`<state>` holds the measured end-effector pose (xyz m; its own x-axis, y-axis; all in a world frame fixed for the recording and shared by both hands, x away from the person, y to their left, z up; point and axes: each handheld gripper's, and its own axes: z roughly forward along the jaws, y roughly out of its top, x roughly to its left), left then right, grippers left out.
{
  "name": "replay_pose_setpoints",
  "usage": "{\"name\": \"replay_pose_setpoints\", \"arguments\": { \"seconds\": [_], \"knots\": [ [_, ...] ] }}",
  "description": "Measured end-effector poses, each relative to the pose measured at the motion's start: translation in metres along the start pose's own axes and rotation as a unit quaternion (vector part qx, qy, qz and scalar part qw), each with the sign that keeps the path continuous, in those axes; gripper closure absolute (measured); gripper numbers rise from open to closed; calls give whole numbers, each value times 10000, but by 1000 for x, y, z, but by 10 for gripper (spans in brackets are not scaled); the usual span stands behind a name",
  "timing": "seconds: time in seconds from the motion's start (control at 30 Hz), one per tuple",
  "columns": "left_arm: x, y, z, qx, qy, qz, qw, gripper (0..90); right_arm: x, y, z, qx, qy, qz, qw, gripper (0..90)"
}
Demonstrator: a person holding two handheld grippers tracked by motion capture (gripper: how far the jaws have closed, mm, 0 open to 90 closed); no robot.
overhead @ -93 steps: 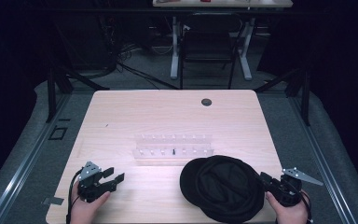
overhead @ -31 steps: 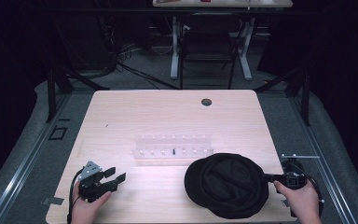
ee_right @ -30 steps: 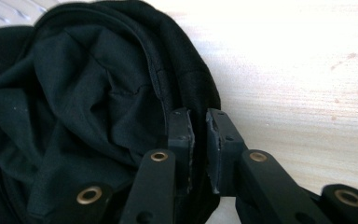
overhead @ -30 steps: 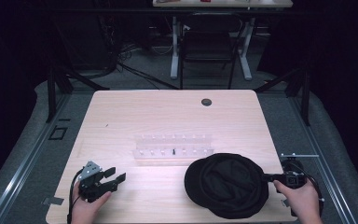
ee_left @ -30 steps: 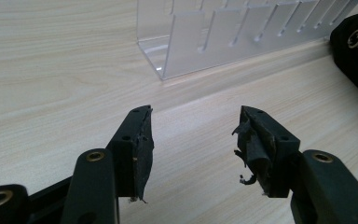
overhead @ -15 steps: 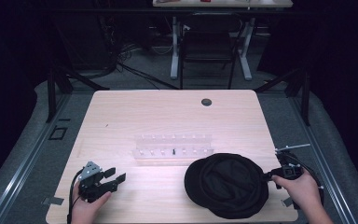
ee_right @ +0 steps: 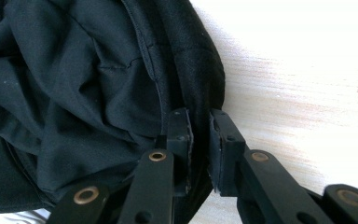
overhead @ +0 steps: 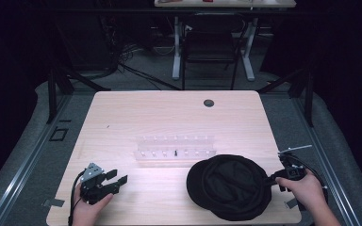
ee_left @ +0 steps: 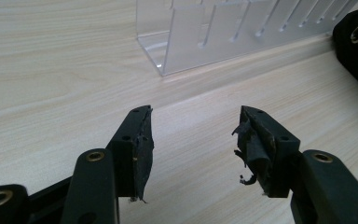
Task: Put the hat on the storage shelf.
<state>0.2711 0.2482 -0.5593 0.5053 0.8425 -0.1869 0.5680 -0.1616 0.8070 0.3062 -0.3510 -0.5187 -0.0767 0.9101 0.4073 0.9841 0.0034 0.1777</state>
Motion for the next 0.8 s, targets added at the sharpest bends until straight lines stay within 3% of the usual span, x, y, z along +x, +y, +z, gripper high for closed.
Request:
{"name": "replay_pose_setpoints", "arguments": {
  "seconds": [0.07, 0.13, 0.37, 0.4, 0.43, 0.57, 0.6, 0.8],
  "knots": [
    [1, 0, 0, 13, 14, -18, 10000, 455, -1, 1, 1, -5, 8, 51, 10000, 796],
    [1, 0, 0, 10, 16, -32, 10000, 455, -4, 3, 1, 207, 12, -93, 9997, 807],
    [1, 0, -1, 12, -5, -34, 10000, 455, -5, 2, 5, 91, 237, 131, 9996, 859],
    [1, 0, -1, -1, -2, -35, 10000, 455, -7, 3, 3, 234, 233, 24, 9995, 863],
    [1, 0, 0, -4, 1, -39, 10000, 455, -7, 2, 3, 107, 317, 131, 9994, 866],
    [1, 0, 0, 4, 5, -50, 10000, 455, -3, 1, -2, 69, 356, 275, 9990, 873],
    [1, 0, 0, 6, 6, -47, 10000, 455, -5, 1, -4, 118, 433, 157, 9989, 873],
    [1, 0, -1, 16, 4, -39, 10000, 455, 1, 0, -16, 40, 581, 106, 9982, 875]
  ]
}}
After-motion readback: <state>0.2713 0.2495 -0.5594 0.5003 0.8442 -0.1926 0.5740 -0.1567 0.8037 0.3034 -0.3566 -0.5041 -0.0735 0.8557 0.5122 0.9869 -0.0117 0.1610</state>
